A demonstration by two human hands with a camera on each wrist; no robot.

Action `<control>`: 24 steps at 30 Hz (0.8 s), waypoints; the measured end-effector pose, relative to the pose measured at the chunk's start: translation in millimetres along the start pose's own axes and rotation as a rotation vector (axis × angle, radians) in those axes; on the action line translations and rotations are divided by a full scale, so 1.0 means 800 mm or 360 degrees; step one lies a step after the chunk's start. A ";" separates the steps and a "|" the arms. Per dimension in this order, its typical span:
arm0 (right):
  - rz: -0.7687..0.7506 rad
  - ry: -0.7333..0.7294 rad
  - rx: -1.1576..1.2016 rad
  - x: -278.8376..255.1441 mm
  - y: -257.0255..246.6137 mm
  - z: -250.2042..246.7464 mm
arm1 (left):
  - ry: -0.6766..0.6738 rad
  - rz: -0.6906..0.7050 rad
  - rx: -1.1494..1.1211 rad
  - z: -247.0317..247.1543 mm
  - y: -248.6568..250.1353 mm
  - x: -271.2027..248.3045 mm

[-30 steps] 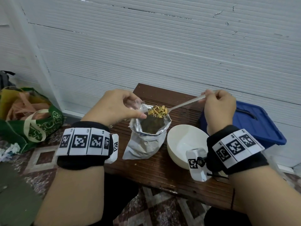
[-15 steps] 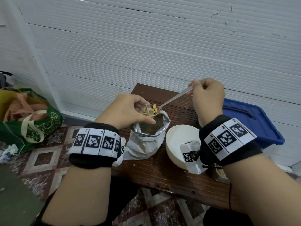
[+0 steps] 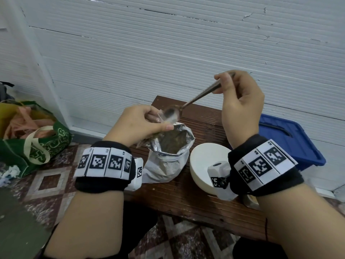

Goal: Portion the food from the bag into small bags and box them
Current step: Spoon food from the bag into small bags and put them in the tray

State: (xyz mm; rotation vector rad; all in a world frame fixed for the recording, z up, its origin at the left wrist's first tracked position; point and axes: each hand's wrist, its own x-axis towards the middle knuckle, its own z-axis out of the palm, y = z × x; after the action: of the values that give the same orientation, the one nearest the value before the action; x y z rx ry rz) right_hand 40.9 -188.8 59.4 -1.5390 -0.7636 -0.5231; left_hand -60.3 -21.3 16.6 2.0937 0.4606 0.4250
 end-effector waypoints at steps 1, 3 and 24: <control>0.0009 0.0067 0.0017 0.001 0.002 -0.003 | 0.0013 0.0002 -0.0011 -0.003 -0.002 0.000; 0.0064 0.0206 0.0015 0.000 0.008 -0.007 | 0.0033 0.0006 -0.0014 -0.008 -0.004 -0.001; 0.0048 -0.0936 -0.0699 -0.086 0.069 0.027 | -0.0236 -0.0041 -0.0012 -0.008 -0.007 -0.001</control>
State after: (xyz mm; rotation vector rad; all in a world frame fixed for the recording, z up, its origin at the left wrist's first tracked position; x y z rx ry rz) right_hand 32.8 -179.0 -30.6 -2.1537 -1.1185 -0.2131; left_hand -65.1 -14.5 14.7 2.0924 0.3975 0.2541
